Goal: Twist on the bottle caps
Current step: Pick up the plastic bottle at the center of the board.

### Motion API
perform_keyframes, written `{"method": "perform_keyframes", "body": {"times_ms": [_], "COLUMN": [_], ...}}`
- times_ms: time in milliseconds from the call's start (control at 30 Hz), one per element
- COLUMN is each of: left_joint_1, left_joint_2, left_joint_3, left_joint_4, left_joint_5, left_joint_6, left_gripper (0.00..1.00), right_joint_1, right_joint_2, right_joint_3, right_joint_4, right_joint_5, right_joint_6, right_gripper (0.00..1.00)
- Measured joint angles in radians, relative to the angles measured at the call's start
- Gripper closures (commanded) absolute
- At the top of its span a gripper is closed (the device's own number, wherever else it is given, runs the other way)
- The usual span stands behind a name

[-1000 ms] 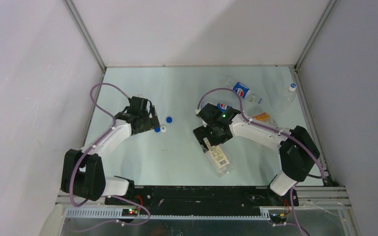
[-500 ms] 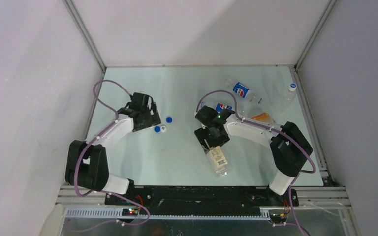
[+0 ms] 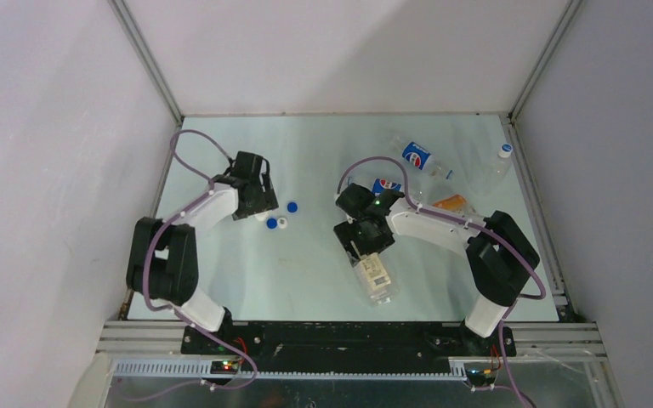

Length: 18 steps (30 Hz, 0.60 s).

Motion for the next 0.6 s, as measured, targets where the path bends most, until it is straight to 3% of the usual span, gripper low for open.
{"method": "perform_keyframes", "body": {"times_ms": [133,600], "left_joint_1": [0.01,0.041], "left_joint_2": [0.083,0.221], "left_joint_3": [0.054,0.106], "left_joint_4": [0.004,-0.005], "left_joint_5": [-0.02,-0.011], "left_joint_6": [0.003,0.004], "left_gripper": [0.27,0.34], "right_joint_1": [0.006,0.014], "right_joint_2": [0.0,-0.019], "right_joint_3": [0.0,0.0], "right_joint_4": [0.0,-0.001], "right_joint_5": [0.0,0.013], "right_joint_6": [0.0,0.004], "right_gripper": [0.58,0.62]}}
